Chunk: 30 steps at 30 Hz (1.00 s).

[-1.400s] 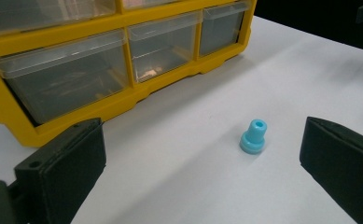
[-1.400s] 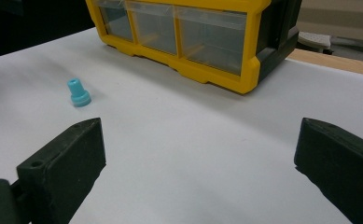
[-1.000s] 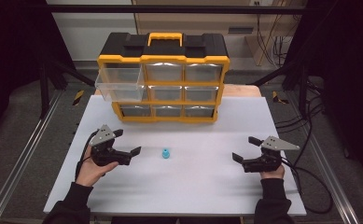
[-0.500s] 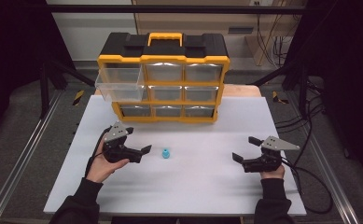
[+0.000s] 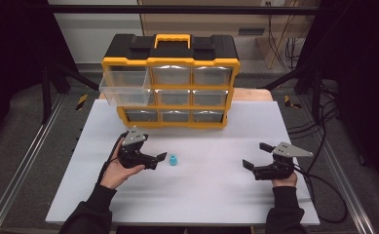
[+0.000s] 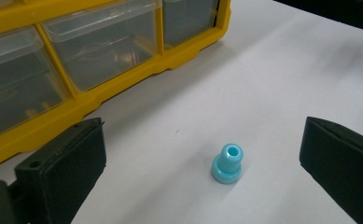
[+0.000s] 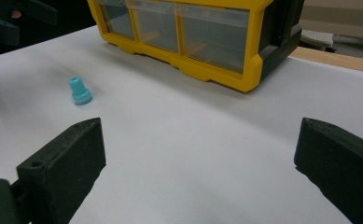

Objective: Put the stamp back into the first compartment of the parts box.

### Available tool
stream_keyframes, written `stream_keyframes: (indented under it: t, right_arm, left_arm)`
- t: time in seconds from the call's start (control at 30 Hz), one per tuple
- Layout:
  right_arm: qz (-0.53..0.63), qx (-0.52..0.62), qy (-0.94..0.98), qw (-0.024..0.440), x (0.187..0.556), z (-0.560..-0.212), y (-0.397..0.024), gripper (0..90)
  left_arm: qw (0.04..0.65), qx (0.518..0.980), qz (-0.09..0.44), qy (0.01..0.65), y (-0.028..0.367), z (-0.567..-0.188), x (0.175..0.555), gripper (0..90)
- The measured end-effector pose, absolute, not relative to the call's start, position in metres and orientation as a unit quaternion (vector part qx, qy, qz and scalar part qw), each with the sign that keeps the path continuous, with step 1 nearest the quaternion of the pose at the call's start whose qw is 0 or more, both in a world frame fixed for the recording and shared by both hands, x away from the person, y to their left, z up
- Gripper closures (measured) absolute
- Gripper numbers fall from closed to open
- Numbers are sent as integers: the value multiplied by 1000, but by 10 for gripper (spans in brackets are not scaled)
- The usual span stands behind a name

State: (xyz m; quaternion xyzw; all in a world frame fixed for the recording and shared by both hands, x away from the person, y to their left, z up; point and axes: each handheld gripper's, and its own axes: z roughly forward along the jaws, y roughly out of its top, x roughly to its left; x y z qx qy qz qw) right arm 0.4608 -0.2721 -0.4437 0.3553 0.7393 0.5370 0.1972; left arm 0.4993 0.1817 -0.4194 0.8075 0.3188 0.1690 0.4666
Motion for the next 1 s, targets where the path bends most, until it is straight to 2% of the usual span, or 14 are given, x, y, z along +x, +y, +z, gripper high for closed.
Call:
stream_keyframes:
  t: [0.7, 1.0]
  right_arm:
    - [540, 354, 738, 197, 460, -443, -273, 24]
    - [540, 354, 738, 198, 461, -443, -273, 24]
  left_arm:
    - [444, 822, 140, 328, 155, -436, 508, 28]
    - [439, 824, 133, 333, 151, -444, 508, 95]
